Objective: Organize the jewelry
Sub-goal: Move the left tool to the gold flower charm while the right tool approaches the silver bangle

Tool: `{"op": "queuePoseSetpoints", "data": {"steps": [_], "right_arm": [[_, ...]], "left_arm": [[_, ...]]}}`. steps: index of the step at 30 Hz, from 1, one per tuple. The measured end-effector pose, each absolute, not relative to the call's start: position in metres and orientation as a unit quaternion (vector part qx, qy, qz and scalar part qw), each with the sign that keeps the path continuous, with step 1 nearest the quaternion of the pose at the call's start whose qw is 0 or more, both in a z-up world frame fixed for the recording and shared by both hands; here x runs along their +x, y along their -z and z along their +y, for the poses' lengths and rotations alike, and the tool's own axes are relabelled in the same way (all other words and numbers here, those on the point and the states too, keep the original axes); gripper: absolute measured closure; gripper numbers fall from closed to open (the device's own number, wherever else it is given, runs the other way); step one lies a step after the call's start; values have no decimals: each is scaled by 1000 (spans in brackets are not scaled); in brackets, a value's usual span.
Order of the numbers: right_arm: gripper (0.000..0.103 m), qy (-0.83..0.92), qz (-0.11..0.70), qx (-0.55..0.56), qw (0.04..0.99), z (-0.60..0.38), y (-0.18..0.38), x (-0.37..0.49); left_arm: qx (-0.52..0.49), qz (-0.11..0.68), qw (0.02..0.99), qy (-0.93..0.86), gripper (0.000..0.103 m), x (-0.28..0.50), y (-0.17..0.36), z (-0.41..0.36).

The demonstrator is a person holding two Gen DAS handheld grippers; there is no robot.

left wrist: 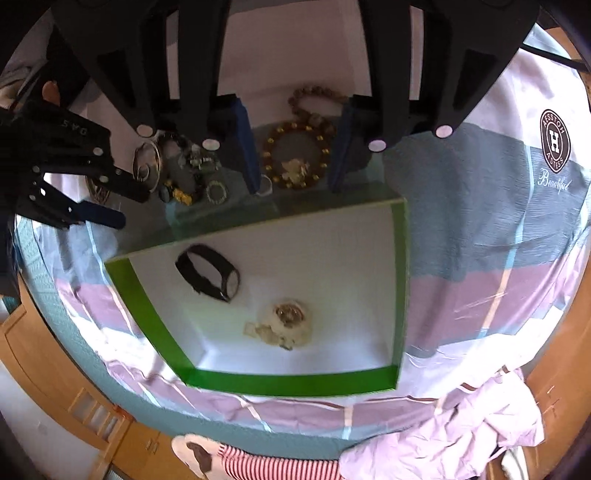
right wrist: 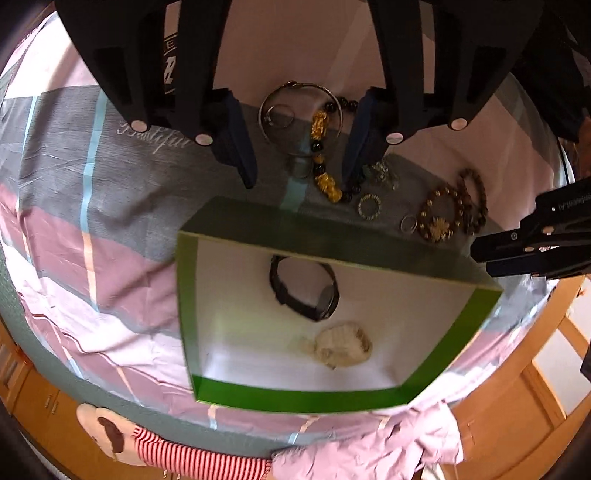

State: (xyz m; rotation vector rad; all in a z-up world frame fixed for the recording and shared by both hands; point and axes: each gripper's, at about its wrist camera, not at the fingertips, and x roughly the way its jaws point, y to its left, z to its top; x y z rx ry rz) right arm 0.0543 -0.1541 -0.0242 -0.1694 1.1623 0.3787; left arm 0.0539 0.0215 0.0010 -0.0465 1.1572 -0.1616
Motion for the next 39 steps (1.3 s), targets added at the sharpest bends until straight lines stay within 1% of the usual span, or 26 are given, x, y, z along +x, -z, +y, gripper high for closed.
{"op": "queuePoseSetpoints", "data": {"steps": [2,5,8,19,21,23,24,26,28,39], "right_arm": [[54,-174,551,-82,812,-154,27,54],[53,-159,557,-87,811,-155,30,55],[48,-157,558,-86,810,-155,30,56],[48,-146,560,-112,808,-162,34,55],[48,-143,564,-109,806,-167,36,55],[48,-135,568,-106,805,-172,38,57],[48,-133,569,-105,805,-174,38,57],[48,-130,571,-102,804,-180,39,57],[48,-130,571,-102,804,-182,39,57],[47,-133,580,-88,799,-186,40,60]], "left_arm": [[-23,562,823,80,57,54,7,19],[-31,587,806,70,57,56,21,21],[-24,599,798,59,57,61,32,18],[-43,609,791,45,59,79,48,15],[-41,613,788,44,61,82,52,13],[-41,617,784,47,76,85,57,11],[-40,620,782,48,77,86,59,10],[-39,619,783,45,78,90,62,8],[-41,620,782,43,81,92,63,7],[-29,613,788,54,81,77,48,12]]}}
